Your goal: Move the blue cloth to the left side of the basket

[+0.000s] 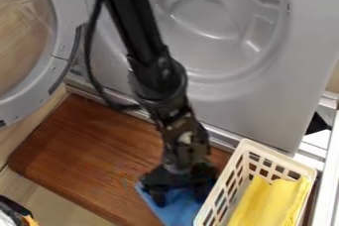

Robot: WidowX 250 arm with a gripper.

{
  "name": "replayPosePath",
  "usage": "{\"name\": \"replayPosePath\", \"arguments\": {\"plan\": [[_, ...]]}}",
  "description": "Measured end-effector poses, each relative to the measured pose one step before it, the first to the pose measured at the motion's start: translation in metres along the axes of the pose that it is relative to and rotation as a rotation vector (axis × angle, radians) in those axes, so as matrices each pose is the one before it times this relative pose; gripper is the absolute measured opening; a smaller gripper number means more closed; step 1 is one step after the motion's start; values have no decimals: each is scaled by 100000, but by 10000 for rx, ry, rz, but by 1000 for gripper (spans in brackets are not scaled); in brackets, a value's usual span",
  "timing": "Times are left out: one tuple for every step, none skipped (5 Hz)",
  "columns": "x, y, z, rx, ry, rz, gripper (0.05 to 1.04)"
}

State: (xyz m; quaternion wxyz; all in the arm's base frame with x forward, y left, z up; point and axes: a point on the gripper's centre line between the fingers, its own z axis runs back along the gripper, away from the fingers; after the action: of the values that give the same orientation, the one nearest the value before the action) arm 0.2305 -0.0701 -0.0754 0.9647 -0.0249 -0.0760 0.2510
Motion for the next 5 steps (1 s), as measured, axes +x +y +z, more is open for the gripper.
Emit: {"name": "replayPosePath", "arguments": {"plan": [[-462, -103, 51, -21, 81, -172, 999], [279, -40, 1285, -122, -228, -133, 999], [1053, 66, 2168, -141, -330, 282, 999], [891, 282, 2573, -103, -462, 137, 999], [770, 31, 3129, -203, -405, 198, 999]]}}
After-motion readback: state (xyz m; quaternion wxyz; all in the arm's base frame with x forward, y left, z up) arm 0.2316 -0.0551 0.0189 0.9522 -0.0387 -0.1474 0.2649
